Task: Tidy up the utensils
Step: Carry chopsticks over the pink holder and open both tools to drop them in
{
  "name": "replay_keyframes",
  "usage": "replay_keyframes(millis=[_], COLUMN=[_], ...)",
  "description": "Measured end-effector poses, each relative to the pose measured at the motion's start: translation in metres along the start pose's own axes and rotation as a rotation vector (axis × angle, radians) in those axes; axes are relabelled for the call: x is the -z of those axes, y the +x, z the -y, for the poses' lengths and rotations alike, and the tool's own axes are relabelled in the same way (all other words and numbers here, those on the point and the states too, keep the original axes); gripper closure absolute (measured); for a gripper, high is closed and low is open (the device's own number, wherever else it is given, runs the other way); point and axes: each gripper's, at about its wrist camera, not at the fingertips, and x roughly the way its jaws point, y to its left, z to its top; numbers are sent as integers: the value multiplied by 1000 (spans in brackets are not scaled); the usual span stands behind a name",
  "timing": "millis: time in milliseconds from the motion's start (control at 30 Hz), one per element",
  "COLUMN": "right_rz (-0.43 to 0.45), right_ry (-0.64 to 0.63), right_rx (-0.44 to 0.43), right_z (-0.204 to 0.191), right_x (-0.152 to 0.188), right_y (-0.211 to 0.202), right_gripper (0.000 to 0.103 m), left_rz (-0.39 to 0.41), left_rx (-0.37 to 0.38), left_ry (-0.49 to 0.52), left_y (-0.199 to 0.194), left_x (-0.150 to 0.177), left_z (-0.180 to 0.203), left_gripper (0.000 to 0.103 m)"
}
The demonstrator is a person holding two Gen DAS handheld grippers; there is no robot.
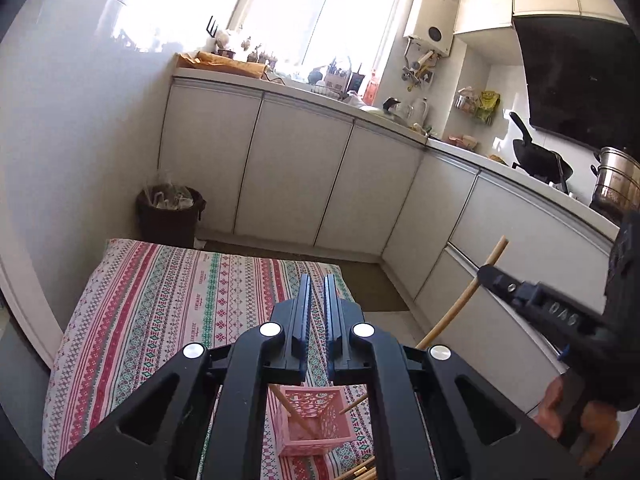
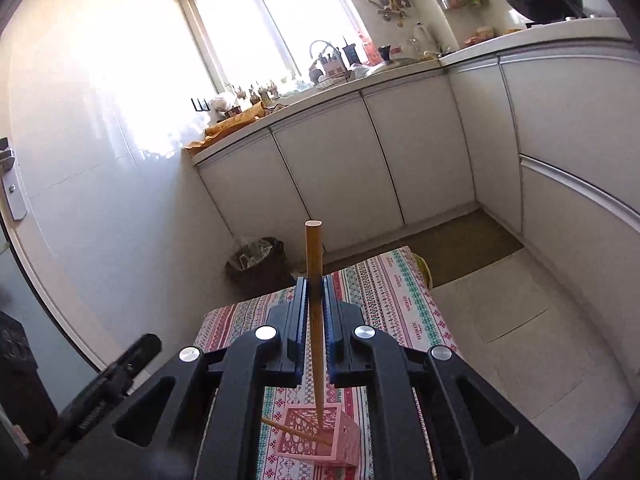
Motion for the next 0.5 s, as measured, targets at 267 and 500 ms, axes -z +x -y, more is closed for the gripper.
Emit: replay_keyframes(millis=[267,500], right_rz=[-70,-102], right_ry=[-61,-11], right_rx=[5,39], right_z=[-13,-4], right_x=[29,34], right_y=[37,31], right_gripper=[94,39], left_rz=[32,7], left_rx=[-11,-23], left_ry=[-21,-13], left_y=[-23,-25], left_x=[-12,-9], left_z=[-9,-9], left_gripper=[95,62])
